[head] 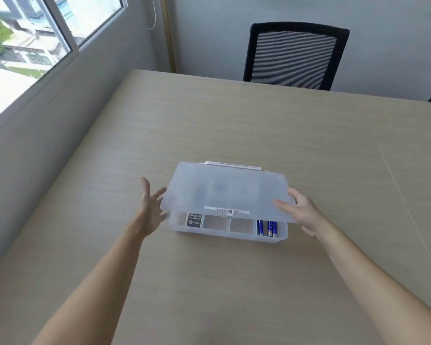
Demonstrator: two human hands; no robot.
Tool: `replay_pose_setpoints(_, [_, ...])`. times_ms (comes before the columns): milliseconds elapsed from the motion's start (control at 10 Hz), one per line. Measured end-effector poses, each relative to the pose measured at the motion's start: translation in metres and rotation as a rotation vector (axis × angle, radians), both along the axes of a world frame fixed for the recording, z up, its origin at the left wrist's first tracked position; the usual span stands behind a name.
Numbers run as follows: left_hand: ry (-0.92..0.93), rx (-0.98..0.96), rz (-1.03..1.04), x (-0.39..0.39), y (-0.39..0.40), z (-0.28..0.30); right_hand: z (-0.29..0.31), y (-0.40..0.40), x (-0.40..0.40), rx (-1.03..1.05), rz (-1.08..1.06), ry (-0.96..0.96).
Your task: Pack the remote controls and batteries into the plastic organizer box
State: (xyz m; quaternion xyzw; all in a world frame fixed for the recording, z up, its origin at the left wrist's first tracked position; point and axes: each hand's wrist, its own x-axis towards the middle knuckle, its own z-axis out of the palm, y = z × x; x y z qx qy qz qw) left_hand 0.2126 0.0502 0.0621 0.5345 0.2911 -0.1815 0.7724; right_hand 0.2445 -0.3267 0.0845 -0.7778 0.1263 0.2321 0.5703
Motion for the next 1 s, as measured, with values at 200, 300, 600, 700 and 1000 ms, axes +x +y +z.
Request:
replay_pose_setpoints(200, [-0.129, 0.628, -0.360, -0.014, -0.028, 0.009, -0.070, 0.005, -0.019, -0.381, 0.200, -0.007])
replay_pose_setpoints(300, [-0.140, 0.820, -0.451, -0.018, -0.042, -0.004, -0.037, 0.034, -0.034, -0.505, 0.191, 0.047])
replay_pose_setpoints(600, [-0.038, 1.112, -0.528, -0.019, -0.052, -0.022, -0.045, 0.049, -0.029, -0.632, 0.082, 0.132])
replay_pose_setpoints(700, [-0.002, 1.140, -0.543, -0.018, -0.054, -0.021, -0.047, 0.050, -0.028, -0.635, 0.077, 0.127])
replay_pose_setpoints(1000, [-0.028, 1.281, -0.520, -0.029, -0.066, -0.005, -0.026, 0.053, -0.041, -0.784, 0.160, 0.072])
